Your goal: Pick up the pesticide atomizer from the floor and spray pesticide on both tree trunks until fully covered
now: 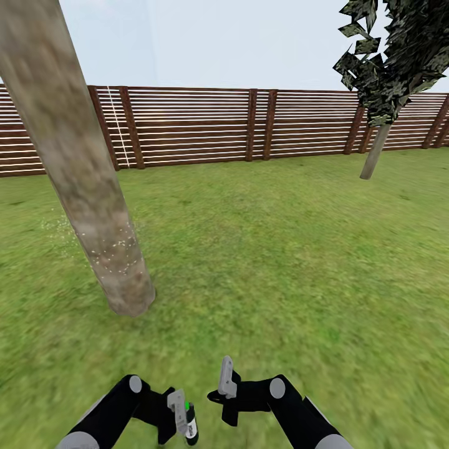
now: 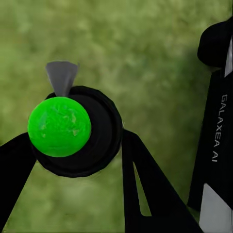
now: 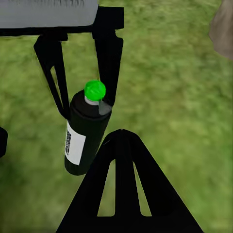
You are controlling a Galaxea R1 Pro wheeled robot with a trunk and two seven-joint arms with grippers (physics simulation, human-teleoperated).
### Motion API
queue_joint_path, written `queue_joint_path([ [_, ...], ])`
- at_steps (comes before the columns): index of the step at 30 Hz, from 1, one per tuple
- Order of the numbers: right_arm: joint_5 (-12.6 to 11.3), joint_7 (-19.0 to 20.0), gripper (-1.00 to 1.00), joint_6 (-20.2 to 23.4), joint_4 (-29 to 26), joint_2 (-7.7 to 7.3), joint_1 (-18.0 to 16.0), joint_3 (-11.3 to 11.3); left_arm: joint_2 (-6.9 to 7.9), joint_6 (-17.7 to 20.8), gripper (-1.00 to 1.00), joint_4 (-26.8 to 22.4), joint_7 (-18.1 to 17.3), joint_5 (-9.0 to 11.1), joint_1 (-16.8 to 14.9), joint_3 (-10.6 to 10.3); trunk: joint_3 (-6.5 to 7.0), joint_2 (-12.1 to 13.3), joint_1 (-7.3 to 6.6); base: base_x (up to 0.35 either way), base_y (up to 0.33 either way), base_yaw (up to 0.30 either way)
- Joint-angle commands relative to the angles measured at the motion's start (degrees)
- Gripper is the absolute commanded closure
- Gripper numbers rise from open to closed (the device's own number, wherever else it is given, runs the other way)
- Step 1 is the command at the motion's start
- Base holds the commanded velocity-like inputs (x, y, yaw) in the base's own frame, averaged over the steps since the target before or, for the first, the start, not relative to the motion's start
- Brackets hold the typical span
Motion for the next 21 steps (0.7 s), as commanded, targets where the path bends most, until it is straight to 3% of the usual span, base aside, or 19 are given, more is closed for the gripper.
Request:
queue_joint_path([
  [1, 0.53, 0.03, 1.00, -0.32, -0.05, 0.02, -0.02, -0.07, -0.07, -0.16, 1.00, -0.54, -0.87, -0.26, -0.03, -0.17, -0.05, -0.02, -0.01, 0.000, 0.000, 0.000],
  [8, 0.57, 0.03, 1.00, -0.32, 0.04, 0.02, -0.02, -0.06, -0.54, -0.20, 1.00, -1.30, -1.65, -0.07, -0.04, 0.45, -0.05, -0.02, -0.01, 0.000, 0.000, 0.000],
  [10, 0.56, 0.03, 1.00, -0.32, 0.03, 0.02, 0.00, -0.06, -0.46, -0.29, 1.00, -1.56, -1.71, 1.87, -0.05, 0.35, -0.05, -0.02, -0.01, 0.000, 0.000, 0.000],
  [12, 0.58, 0.03, 1.00, -0.32, 0.02, 0.02, -0.01, -0.08, -0.50, -0.33, 1.00, -1.65, -1.80, 2.40, -0.01, 0.30, -0.05, -0.02, -0.01, 0.000, 0.000, 0.000],
  [15, 0.58, 0.03, 1.00, -0.32, 0.02, 0.02, -0.01, -0.08, -0.63, -0.39, 1.00, -1.79, -4.49, 2.56, -0.05, 0.31, -0.05, -0.02, -0.01, 0.000, 0.000, 0.000],
  [21, 0.59, 0.03, 1.00, -0.32, 0.03, 0.02, -0.02, -0.10, -0.75, -0.51, 1.00, -2.47, -5.15, 2.65, 0.04, 0.40, -0.05, -0.02, -0.01, 0.000, 0.000, 0.000],
])
